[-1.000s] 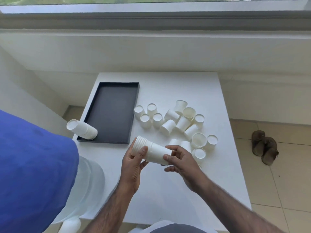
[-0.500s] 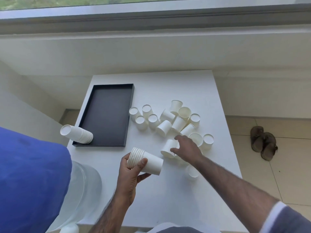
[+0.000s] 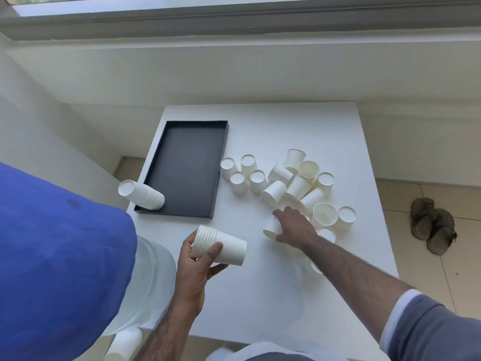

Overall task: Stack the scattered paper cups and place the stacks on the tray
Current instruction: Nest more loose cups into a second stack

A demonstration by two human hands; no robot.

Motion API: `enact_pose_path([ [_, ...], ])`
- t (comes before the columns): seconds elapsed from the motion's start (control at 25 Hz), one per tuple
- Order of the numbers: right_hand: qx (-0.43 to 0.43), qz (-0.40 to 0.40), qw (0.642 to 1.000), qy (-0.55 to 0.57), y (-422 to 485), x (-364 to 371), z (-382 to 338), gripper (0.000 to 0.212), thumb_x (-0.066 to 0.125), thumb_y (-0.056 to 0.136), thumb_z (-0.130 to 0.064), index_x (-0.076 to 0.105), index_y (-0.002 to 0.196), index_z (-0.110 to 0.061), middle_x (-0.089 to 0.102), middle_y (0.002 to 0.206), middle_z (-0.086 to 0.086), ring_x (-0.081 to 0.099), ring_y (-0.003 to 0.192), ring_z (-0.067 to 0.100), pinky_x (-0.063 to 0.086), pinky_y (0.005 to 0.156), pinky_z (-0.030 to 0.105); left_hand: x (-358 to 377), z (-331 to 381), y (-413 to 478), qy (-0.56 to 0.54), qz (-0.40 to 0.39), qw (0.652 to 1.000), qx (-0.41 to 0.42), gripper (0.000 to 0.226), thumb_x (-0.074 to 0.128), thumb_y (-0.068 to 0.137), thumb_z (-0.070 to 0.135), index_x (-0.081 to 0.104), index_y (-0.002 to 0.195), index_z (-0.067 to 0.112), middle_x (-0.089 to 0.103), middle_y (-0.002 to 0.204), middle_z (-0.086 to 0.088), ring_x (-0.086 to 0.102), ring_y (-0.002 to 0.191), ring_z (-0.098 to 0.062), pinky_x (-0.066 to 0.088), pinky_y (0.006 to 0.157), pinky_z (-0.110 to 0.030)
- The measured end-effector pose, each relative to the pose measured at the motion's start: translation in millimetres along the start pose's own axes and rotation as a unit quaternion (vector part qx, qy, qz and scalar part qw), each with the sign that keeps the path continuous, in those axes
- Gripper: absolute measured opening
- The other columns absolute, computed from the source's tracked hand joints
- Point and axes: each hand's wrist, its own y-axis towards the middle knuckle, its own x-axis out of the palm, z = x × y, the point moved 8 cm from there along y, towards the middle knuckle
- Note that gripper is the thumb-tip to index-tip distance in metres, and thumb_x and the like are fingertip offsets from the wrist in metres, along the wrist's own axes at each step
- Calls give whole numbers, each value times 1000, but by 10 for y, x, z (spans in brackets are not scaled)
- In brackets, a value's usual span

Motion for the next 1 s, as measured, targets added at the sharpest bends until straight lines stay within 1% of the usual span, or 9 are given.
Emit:
enact_pose_path([
  [0.08,25,0,986,167,-123,-56,-77,70,76,84,-48,47,143,-24,50,129,8,54,116,27,49,91,36,-13,64,9,-9,11,1000,18,82,93,67,25,57,140,20,62,131,-14,71,108,-20,65,79,-45],
  [0.12,38,-12,959,280,-217,-68,-124,72,82,79,-43,50,141,-27,52,127,6,58,112,24,52,89,35,-10,97,17,-14,16,999,28,82,91,67,27,56,141,21,62,132,-14,71,109,-20,65,80,-45],
  [0.24,51,-73,812,577,-583,-47,-346,68,90,67,-39,60,128,-31,61,114,6,70,98,18,62,85,36,72,145,37,-9,23,998,53,85,99,63,32,57,137,25,61,136,-11,69,118,-26,65,83,-42],
  [0.36,47,-69,741,667,-856,-88,-452,63,89,68,-32,64,125,-26,62,111,10,72,106,24,62,90,42,250,130,22,-6,11,998,66,86,94,57,39,57,134,30,59,140,-8,69,119,-22,64,83,-37],
  [0.56,70,-43,689,720,-1049,-128,-307,52,82,81,-17,62,129,-11,64,116,19,70,105,25,59,97,47,468,59,17,-2,-28,998,63,79,95,60,38,58,130,36,61,136,-3,71,116,-19,64,79,-38],
  [0.64,77,-23,688,722,-1099,-129,-249,45,81,85,-15,63,127,-10,62,113,22,70,103,26,60,94,46,544,8,-19,18,-38,997,69,76,95,61,37,59,127,40,64,131,2,73,111,-16,64,79,-38],
  [0.76,61,-9,732,679,-1179,-62,-311,50,84,80,-22,64,124,-13,64,105,12,71,89,18,63,83,39,644,-132,-102,51,-54,995,62,71,96,61,36,61,121,48,70,119,12,75,107,-17,65,80,-39],
  [0.88,46,4,777,628,-1146,-4,-299,42,82,81,-30,69,119,-17,67,107,5,71,86,13,63,76,33,568,-200,-138,56,-33,997,48,71,98,57,39,61,117,48,66,123,2,74,106,-19,65,76,-41],
  [1.0,54,105,913,391,-866,-193,11,40,77,87,-37,67,121,-19,63,109,3,65,98,19,53,87,34,390,-206,-165,53,-8,998,32,80,97,54,41,58,124,40,59,132,-8,70,114,-25,65,76,-42],
])
